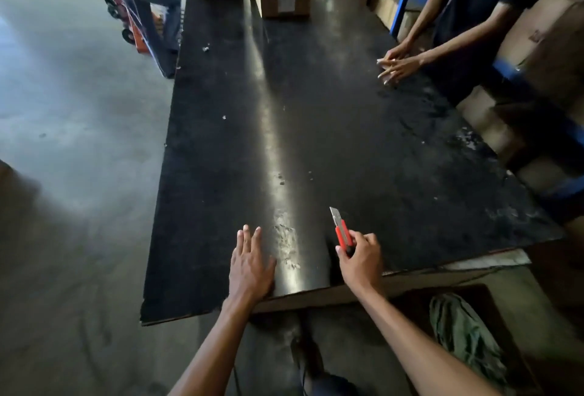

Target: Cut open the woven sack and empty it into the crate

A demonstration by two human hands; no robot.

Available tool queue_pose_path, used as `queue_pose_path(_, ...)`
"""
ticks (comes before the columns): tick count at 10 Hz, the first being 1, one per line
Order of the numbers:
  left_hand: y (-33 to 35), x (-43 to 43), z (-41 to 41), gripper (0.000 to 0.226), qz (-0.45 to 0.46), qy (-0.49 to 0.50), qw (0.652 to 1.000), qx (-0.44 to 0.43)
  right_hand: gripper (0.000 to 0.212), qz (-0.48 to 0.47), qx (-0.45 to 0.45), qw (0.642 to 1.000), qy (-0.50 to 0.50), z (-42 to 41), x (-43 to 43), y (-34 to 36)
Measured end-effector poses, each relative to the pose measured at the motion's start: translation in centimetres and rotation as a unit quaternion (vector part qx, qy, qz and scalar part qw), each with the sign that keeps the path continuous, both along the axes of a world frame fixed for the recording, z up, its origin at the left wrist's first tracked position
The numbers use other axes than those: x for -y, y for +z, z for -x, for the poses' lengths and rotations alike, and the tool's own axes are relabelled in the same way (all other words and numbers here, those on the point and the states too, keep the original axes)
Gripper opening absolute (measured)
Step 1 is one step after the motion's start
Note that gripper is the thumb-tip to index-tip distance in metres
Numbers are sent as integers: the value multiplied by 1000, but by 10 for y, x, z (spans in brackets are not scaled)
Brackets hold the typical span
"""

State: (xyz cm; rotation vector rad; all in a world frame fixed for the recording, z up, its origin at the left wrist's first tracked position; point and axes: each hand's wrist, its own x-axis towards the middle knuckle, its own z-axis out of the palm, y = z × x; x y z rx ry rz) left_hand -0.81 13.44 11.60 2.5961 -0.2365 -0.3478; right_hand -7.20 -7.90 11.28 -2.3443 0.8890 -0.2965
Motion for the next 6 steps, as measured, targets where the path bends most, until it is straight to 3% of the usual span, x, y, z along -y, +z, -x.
queue_pose_path(3,-91,9,-39,75,-95,19,995,-34,38,-26,-80,996,13,-73,15,-71)
queue_pose_path(4,-101,3,-37,76,-108,-7,994,-30,35,-3,-79,997,5,-74,8,-85)
queue_pose_path(6,-72,-9,-35,73,-85,-13,995,-56,53,67,-125,989,31,-63,-6,-59)
